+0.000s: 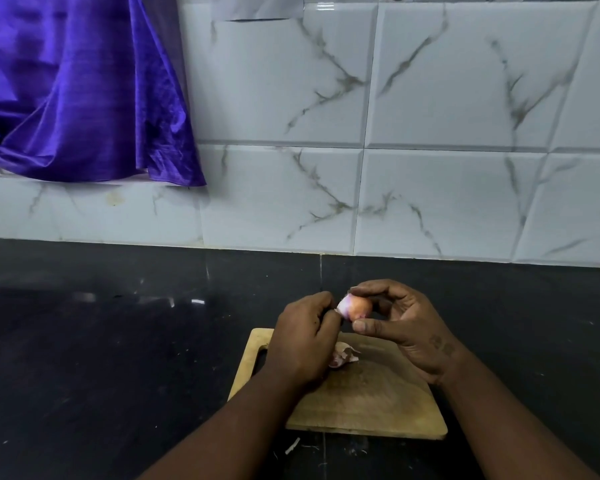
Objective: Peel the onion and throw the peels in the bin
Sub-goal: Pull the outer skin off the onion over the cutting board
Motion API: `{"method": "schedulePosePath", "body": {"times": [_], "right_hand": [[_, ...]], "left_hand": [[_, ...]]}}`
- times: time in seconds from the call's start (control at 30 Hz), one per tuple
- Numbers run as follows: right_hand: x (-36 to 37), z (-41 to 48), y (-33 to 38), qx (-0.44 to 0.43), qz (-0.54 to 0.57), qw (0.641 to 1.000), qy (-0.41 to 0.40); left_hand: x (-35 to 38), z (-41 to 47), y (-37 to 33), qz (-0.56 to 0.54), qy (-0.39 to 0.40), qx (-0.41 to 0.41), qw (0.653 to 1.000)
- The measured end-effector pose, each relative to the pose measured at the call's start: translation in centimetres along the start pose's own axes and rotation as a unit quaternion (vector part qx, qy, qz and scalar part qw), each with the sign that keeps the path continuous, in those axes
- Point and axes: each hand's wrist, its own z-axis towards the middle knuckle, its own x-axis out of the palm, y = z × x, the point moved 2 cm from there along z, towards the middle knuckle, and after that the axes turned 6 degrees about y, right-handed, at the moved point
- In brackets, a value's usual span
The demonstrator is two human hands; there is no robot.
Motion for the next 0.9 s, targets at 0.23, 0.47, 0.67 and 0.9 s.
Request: {"method": "schedulePosePath", "body": {"times": [0.23,0.47,0.67,0.9], "right_hand": [[0.04,-0.14,0.30,0.003,-0.027,1.000,-0.007],[0.02,-0.16,0.22,0.020,0.023,1.000,-0.001],[0.08,-0.15,0.47,0.043,0.099,0.994,0.015],[0.41,-0.31,0.56,0.060,0.154,0.986,0.010]], "left_hand": [[0.05,-0.05,-0.10,-0.026,-0.017,0.011,0.999],[0.14,0.02,0.01,-0.032,-0.019,0.023,0.999],[-0.30,0.13,-0.03,-0.045,-0.049,0.022,0.998],[-0.25,0.08,0.10,0.004,-0.045,0.007,0.999]]}}
